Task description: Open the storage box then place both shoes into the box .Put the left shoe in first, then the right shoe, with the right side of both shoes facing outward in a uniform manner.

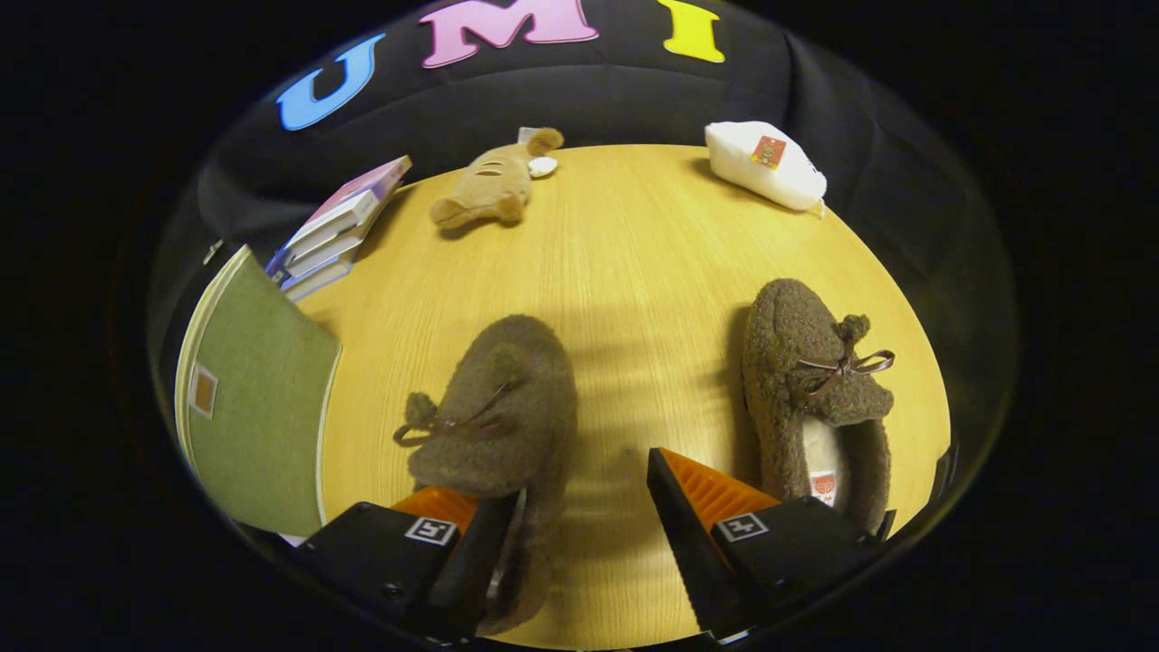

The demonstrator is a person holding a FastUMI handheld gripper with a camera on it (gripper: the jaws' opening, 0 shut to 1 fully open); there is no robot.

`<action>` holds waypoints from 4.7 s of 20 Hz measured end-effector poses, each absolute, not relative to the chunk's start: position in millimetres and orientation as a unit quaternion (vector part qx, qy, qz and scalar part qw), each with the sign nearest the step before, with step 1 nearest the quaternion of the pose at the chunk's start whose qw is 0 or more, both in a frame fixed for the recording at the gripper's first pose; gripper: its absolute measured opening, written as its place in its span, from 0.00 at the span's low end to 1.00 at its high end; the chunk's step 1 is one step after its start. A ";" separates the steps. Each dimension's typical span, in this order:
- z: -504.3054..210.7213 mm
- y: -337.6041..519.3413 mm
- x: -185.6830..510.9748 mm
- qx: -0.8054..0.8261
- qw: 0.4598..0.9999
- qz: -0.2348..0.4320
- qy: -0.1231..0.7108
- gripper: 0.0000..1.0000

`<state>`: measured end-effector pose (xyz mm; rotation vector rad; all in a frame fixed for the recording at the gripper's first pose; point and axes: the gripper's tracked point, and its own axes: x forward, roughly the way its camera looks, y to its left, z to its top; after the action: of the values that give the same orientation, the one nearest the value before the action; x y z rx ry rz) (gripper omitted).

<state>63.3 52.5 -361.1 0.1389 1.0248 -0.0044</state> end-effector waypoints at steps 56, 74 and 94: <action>-251.1 434.5 60.7 0.184 0.807 0.106 0.551 0.07; -196.2 403.6 30.5 0.127 0.836 0.217 0.487 0.99; -223.2 -71.0 24.5 0.006 0.908 0.044 0.417 0.99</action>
<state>24.5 -71.0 -223.2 0.0133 0.8597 0.0906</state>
